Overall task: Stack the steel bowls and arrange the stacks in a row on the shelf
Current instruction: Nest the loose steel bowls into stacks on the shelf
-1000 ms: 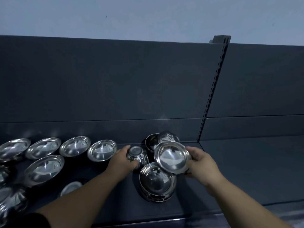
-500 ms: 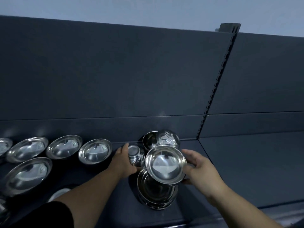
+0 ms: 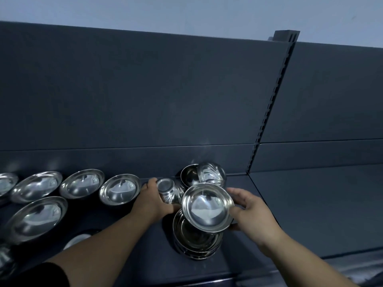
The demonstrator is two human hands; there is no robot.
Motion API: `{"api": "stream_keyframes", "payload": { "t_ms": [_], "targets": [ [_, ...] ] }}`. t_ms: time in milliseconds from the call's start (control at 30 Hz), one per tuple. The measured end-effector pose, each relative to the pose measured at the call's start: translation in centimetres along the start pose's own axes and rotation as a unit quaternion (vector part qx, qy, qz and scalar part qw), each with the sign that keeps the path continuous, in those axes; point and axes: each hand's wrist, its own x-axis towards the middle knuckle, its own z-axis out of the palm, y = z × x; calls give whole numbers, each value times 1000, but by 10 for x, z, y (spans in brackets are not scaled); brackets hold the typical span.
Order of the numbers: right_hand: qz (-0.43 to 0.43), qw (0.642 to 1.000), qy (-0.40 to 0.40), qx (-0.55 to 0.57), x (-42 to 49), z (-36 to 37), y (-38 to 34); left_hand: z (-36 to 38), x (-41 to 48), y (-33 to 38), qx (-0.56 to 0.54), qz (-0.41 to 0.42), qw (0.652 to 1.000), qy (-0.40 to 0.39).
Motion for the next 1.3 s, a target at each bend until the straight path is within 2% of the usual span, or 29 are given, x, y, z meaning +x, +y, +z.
{"api": "stream_keyframes", "payload": {
  "t_ms": [167, 267, 433, 533, 667, 767, 900, 1000, 1100, 1200, 1300],
  "targets": [
    [-12, 1000, -8, -16, -4, 1, 2, -19, -15, 11, -48, 10, 996, 75],
    [-17, 999, -20, -22, -5, 3, 6, -31, -28, 15, -131, 0, 983, 126],
    [-47, 996, -23, -75, -2, 11, 20, -43, -59, 26, -323, 1, 940, 110],
    [-52, 995, -19, -88, -1, 14, 25, -48, -77, 36, -404, -8, 912, 65],
    [-53, 991, -8, -119, -5, 13, 23, -57, -101, 54, -501, -22, 863, -59],
    [-96, 984, 20, -150, -9, 12, 9, -65, -113, 61, -500, -21, 852, -150],
    [-170, 984, -19, -51, -15, 14, -21, -71, -122, 69, -479, -16, 840, -255],
    [-212, 976, -31, -35, -16, 16, -37, -69, -123, 71, -466, -23, 831, -304],
    [-212, 975, 19, -68, -15, 14, -40, -66, -125, 72, -447, -23, 849, -282],
    [-194, 975, 54, -94, -13, 8, -32, -60, -125, 70, -438, -22, 878, -195],
    [-163, 973, 68, -152, -11, 1, -20, -52, -126, 63, -373, 1, 922, -106]
  ]
}}
